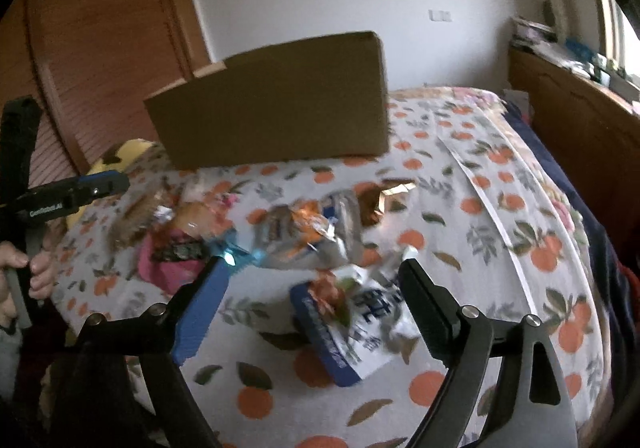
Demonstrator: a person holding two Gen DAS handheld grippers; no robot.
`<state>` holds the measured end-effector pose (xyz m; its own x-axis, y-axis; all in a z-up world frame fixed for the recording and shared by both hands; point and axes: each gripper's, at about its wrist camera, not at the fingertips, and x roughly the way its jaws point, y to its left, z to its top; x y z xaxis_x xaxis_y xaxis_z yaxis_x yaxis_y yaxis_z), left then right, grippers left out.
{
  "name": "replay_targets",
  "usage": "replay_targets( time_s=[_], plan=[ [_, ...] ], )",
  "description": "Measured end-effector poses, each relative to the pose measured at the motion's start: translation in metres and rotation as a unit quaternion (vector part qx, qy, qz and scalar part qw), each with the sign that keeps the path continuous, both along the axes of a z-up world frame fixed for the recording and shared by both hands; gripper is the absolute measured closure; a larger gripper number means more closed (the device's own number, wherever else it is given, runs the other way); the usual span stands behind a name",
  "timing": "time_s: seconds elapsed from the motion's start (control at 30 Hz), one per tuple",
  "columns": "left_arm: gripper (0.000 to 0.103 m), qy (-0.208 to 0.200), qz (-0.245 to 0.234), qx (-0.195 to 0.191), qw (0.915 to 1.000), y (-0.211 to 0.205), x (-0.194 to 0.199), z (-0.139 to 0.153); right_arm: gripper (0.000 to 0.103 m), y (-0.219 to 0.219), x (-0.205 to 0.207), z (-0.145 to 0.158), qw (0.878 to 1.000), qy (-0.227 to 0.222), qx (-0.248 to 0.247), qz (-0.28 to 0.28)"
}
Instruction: Organize snacks
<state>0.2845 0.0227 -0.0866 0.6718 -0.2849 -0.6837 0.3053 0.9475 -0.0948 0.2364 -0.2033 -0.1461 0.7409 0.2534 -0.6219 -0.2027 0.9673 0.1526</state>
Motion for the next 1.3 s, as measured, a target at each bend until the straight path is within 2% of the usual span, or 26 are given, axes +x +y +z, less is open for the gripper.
replay_targets(
  time_s=[0.23,0.6,0.83,0.97,1.17,1.3],
  plan=[
    [0.052,0.030,0.008,0.027,0.9991,-0.002,0.012,-0.018,0.012,-0.005,0.000,-0.010,1.000,0.002,-0.002,-0.018],
    [0.052,0.036,0.003,0.072,0.9968,-0.009,0.020,-0.030,0.012,-0.003,0.001,-0.016,1.000,0.008,0.007,-0.022],
    [0.051,0.046,0.012,0.070,0.9964,-0.003,0.027,-0.035,0.012,-0.005,0.000,-0.014,0.999,0.014,0.021,-0.023],
    [0.052,0.050,0.011,0.056,0.9971,0.002,0.026,-0.037,0.012,-0.008,-0.001,-0.011,0.999,0.019,0.032,-0.025],
    [0.061,0.047,0.006,0.043,0.9979,0.009,0.017,-0.035,0.012,-0.012,-0.004,-0.007,0.998,0.027,0.041,-0.028],
    [0.063,0.040,0.011,0.018,0.9990,0.016,0.007,-0.030,0.012,-0.014,-0.006,-0.006,0.998,0.031,0.046,-0.032]
  ],
)
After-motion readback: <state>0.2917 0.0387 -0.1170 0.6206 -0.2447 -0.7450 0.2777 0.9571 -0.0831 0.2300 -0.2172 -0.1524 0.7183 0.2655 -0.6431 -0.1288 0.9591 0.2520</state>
